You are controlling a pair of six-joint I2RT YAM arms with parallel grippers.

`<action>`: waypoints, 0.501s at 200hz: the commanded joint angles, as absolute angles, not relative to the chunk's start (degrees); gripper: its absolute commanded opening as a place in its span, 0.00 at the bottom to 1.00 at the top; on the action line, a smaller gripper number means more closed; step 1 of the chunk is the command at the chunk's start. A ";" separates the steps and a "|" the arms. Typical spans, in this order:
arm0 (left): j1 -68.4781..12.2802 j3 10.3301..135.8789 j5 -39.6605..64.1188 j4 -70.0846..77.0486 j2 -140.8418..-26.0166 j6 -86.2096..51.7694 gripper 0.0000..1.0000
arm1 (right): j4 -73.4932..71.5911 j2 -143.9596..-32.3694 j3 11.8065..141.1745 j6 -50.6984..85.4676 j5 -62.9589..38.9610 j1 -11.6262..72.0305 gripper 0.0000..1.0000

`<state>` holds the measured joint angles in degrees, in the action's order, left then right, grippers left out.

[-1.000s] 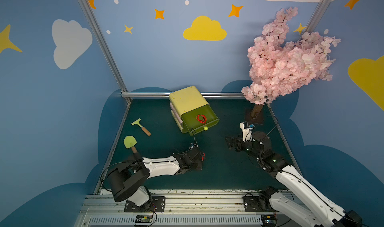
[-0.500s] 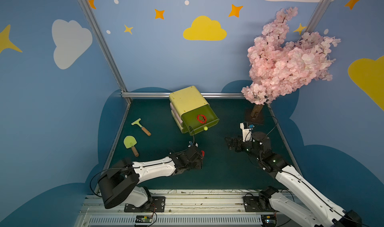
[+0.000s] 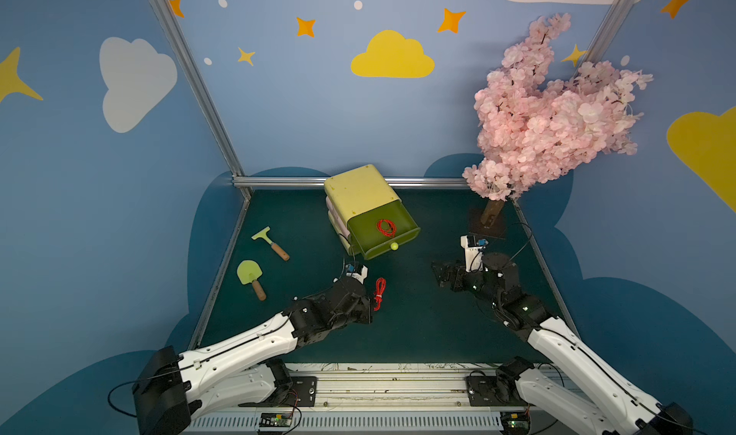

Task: Place the wired earphones into the drawer by color
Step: Pick up the wired earphones from the center of the board.

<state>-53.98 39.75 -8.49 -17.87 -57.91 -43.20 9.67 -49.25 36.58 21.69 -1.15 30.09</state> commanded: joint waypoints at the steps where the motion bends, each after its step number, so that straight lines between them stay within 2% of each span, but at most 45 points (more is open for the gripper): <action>1: -52.94 42.98 -9.17 -21.75 -54.82 -40.01 0.09 | 8.17 -49.28 36.38 22.11 -1.92 29.97 0.98; 48: -49.11 47.08 -6.42 -23.16 -53.22 -37.10 0.09 | 8.39 -49.04 36.30 22.32 -2.18 29.97 0.98; 100: -42.64 54.49 -1.05 -22.19 -57.63 -32.41 0.09 | 8.45 -49.04 36.01 22.12 -3.23 29.97 0.98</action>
<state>-45.12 50.24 -4.43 -21.89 -55.55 -36.29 9.65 -49.25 36.56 22.06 -2.24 30.09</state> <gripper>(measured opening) 0.090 0.984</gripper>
